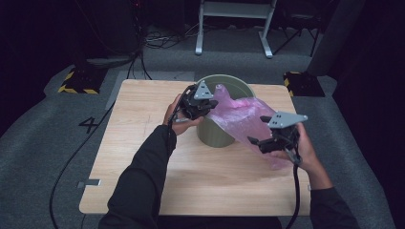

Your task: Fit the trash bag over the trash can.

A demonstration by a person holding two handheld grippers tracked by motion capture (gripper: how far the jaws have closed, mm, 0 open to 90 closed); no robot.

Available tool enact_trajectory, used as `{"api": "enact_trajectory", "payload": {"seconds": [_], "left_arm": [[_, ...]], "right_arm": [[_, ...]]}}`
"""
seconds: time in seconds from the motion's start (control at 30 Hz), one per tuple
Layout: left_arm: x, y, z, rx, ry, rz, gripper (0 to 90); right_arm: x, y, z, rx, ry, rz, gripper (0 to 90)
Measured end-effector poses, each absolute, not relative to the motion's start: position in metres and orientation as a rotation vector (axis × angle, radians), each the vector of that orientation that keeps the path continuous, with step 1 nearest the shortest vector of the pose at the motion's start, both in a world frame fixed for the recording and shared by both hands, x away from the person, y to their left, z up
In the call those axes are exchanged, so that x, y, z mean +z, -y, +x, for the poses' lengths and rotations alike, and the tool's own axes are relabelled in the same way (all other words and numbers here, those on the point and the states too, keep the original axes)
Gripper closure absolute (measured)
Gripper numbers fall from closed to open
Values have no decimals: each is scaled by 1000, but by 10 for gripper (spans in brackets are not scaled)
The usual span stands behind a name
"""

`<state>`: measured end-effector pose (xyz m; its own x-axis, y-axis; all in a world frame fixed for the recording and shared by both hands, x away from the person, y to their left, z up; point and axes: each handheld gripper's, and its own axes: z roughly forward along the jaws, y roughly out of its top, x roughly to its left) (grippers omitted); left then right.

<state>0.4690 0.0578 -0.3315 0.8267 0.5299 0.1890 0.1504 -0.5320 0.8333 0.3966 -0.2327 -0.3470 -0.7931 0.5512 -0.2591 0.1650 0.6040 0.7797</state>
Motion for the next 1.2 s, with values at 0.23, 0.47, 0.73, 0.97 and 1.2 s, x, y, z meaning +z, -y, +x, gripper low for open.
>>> {"api": "enact_trajectory", "payload": {"seconds": [0.23, 0.47, 0.73, 0.97, 1.2], "left_arm": [[-333, -61, 472, 521, -516, 2101, 897], [-331, -65, 472, 528, -529, 2084, 859], [-323, -69, 468, 576, -592, 2014, 445], [-309, -66, 456, 523, -507, 1950, 231], [-309, -47, 451, 526, -431, 2018, 214]], "right_arm": [[-387, 217, 384, 983, -2305, 529, 276], [-381, 222, 384, 994, -2186, 518, 800], [-341, 226, 394, 984, -2134, 520, 896], [-312, 214, 404, 987, -2111, 519, 897], [-305, 194, 422, 987, -2166, 515, 896]]}}
